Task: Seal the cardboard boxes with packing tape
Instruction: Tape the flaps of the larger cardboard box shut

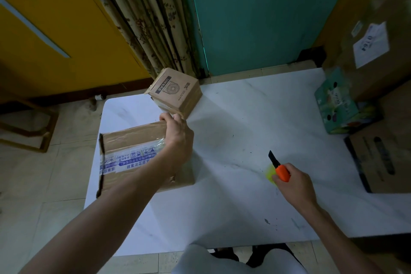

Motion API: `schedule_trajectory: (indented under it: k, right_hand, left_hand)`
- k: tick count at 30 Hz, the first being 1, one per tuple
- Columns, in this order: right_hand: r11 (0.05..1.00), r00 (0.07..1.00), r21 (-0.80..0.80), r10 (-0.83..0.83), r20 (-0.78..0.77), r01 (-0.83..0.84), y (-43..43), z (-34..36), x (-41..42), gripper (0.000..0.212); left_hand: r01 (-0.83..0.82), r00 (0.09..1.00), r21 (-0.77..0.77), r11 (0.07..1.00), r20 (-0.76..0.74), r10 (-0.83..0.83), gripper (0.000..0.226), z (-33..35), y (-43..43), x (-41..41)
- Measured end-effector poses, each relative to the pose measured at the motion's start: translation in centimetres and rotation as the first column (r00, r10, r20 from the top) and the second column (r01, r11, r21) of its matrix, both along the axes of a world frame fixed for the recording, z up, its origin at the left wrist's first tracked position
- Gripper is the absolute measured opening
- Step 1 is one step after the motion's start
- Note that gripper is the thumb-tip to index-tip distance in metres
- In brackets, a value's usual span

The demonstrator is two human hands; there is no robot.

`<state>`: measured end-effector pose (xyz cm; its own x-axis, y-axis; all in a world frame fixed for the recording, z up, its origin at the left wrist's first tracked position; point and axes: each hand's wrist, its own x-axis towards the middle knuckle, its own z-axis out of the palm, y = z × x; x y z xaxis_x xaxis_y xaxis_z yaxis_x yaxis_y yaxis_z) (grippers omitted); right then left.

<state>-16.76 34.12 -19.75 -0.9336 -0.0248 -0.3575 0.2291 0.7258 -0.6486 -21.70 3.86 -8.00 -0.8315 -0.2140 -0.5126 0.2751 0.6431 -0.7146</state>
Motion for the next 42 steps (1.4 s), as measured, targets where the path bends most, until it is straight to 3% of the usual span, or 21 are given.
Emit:
schedule_trajectory:
  k: [3,5,8,10,11,13,16,18,21,23,25,30,33,37,39,42]
  right_hand:
    - [0.997,0.996,0.069,0.037,-0.081,-0.031,0.7,0.2,-0.4,0.018]
    - [0.983,0.984,0.164,0.103,-0.148,-0.079,1.0,-0.3,-0.6,0.019]
    - [0.962,0.968,0.227,0.189,-0.163,-0.149,1.4,-2.0,-0.8,0.029]
    - [0.964,0.969,0.213,0.194,-0.153,-0.159,1.5,-3.2,-0.6,0.036]
    - [0.968,0.971,0.2,0.184,-0.153,-0.152,1.6,-3.6,-0.4,0.038]
    - [0.979,0.974,0.159,0.15,-0.167,-0.124,1.4,-4.5,0.0,0.038]
    - [0.99,0.973,0.129,0.091,-0.213,-0.064,1.0,-5.2,0.2,0.029]
    - [0.991,0.971,0.129,0.065,-0.231,-0.035,0.9,-5.3,0.2,0.022]
    - [0.987,0.945,0.129,0.127,-0.301,-0.092,0.5,-5.0,0.6,0.044]
    - [0.971,0.923,0.186,0.203,-0.328,-0.147,-0.1,-4.9,1.3,0.048]
    - [0.956,0.901,0.22,0.263,-0.344,-0.195,-0.7,-5.1,1.9,0.05]
    - [0.92,0.864,0.249,0.376,-0.334,-0.304,-2.1,-6.4,2.5,0.05]
    - [0.922,0.875,0.276,0.356,-0.329,-0.272,-2.5,-6.8,2.5,0.052]
    - [0.94,0.878,0.237,0.32,-0.357,-0.246,-5.4,-5.8,2.2,0.027]
    - [0.966,0.919,0.06,0.256,-0.299,-0.25,-8.7,-3.6,1.7,0.027]
    - [0.942,0.981,-0.284,0.192,0.014,-0.181,-14.5,-0.1,0.3,0.047]
  left_hand:
    - [0.02,0.999,0.057,0.998,-0.049,-0.018,0.026,0.0,-0.3,0.2]
    - [0.024,0.999,0.117,0.993,-0.052,-0.018,0.022,-0.2,-0.7,0.2]
    - [0.054,0.967,0.434,0.899,-0.246,0.061,0.036,0.4,-1.0,0.3]
    - [0.188,0.854,0.674,0.714,-0.472,0.22,0.036,2.1,-1.3,1.4]
    - [0.269,0.771,0.726,0.633,-0.556,0.311,0.035,3.0,-1.7,2.5]
    - [0.331,0.596,0.759,0.56,-0.629,0.5,0.034,4.0,-3.7,5.2]
    - [0.04,0.389,0.836,0.548,-0.518,0.762,0.048,3.3,-7.7,9.2]
    - [-0.186,0.28,0.86,0.475,-0.417,0.865,0.064,2.3,-10.4,11.6]
    - [-0.268,0.138,0.92,0.288,-0.259,0.956,0.086,1.6,-12.6,14.3]
    - [-0.26,0.053,0.954,0.15,-0.141,0.989,0.083,1.3,-13.0,14.8]
    - [-0.302,0.056,0.946,0.121,-0.11,0.992,0.076,1.1,-13.2,14.7]
    - [-0.309,0.084,0.939,0.148,-0.128,0.988,0.07,0.8,-13.6,13.9]
    - [-0.286,0.085,0.946,0.155,-0.136,0.987,0.067,0.5,-13.8,13.9]
    - [-0.254,0.08,0.954,0.16,-0.145,0.986,0.065,0.5,-14.0,14.0]
    - [-0.244,0.088,0.956,0.163,-0.146,0.985,0.065,0.5,-14.1,14.0]
    - [-0.206,0.099,0.965,0.161,-0.143,0.985,0.064,0.5,-14.2,14.2]
